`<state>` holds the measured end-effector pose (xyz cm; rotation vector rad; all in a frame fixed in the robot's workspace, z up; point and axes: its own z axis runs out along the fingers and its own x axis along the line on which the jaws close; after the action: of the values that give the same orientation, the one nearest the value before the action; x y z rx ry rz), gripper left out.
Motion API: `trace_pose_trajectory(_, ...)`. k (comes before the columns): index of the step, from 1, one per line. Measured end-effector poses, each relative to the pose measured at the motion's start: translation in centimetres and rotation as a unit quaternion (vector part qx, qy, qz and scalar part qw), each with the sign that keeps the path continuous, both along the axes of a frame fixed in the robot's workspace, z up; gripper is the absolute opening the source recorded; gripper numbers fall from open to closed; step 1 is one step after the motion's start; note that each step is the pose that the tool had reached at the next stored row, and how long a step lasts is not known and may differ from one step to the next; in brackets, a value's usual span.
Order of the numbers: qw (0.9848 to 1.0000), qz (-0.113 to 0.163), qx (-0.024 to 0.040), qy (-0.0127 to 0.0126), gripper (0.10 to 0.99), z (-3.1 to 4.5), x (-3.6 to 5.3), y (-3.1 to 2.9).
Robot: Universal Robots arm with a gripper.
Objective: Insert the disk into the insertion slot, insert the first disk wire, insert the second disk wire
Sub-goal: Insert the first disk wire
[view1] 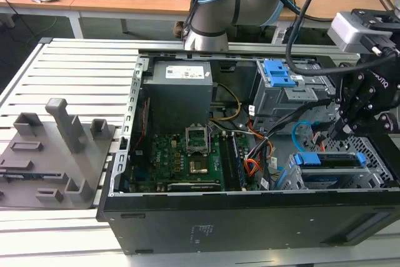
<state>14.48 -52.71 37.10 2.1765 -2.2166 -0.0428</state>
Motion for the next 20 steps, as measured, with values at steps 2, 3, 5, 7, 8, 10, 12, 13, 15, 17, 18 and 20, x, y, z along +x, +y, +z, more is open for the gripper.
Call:
trace_pose_trajectory(2, 1.0000, 0.000, 0.0000, 0.0000, 0.106, 0.00, 0.00, 0.57)
trace_pose_trajectory(3, 1.0000, 0.000, 0.0001, 0.0000, 0.106, 0.00, 0.00, 0.84)
trace_pose_trajectory(5, 1.0000, 0.000, 0.0000, 0.0000, 0.106, 0.00, 0.00, 1.39)
trace_pose_trajectory(7, 1.0000, 0.000, 0.0000, 0.0000, 0.106, 0.00, 0.00, 2.20)
trace_pose_trajectory(8, 1.0000, 0.000, 0.0000, 0.0000, 0.106, 0.01, 0.00, 2.57)
trace_pose_trajectory(10, 1.0000, 0.000, 0.0001, 0.0000, 0.106, 0.00, 0.00, 3.40)
trace_pose_trajectory(12, 1.0000, 0.000, -0.0001, 0.0000, 0.106, 0.01, 0.00, 3.91)
trace_pose_trajectory(13, 1.0000, 0.000, 0.0000, 0.0000, 0.106, 0.00, 0.00, 4.03)
trace_pose_trajectory(15, 1.0000, 0.000, 0.0001, 0.0000, 0.106, -0.04, 0.00, 4.31)
trace_pose_trajectory(17, 1.0000, 0.000, 0.0000, 0.0000, 0.106, -0.23, 0.00, 4.35)
trace_pose_trajectory(18, 1.0000, 0.000, -0.0001, 0.0000, 0.106, -0.34, 0.00, 4.36)
trace_pose_trajectory(20, 1.0000, 0.000, -0.0002, 0.0000, 0.106, -0.36, 0.14, 4.36)
